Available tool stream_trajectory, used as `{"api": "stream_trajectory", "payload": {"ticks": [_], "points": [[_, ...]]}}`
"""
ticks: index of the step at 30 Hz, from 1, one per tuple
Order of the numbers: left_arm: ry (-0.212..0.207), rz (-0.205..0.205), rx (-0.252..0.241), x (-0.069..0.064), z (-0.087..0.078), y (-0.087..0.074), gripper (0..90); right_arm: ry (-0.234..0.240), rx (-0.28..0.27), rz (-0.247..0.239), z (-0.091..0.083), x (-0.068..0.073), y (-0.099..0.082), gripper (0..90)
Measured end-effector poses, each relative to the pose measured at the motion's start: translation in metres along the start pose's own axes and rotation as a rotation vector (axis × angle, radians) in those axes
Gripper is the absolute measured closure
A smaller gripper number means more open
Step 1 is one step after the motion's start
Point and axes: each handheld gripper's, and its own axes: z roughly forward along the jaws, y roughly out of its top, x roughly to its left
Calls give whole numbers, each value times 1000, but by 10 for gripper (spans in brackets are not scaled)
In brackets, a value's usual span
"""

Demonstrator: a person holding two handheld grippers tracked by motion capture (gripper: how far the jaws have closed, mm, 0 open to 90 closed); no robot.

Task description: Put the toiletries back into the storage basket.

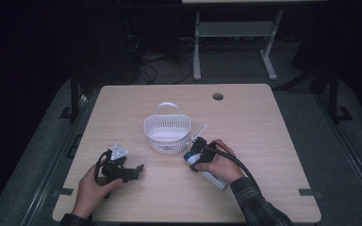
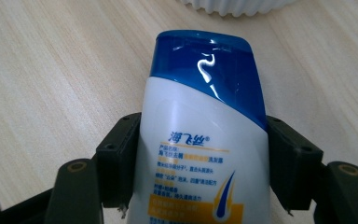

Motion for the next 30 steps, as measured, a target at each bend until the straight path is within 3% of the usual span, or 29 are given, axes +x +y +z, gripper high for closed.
{"api": "stream_trajectory", "payload": {"ticks": [14, 30], "points": [[0, 1, -1, 0, 0, 0, 126, 13, -87, 24, -18, -1, -6, 344], [1, -7, -8, 0, 1, 0, 126, 24, -257, 59, -46, -5, -26, 344]]}}
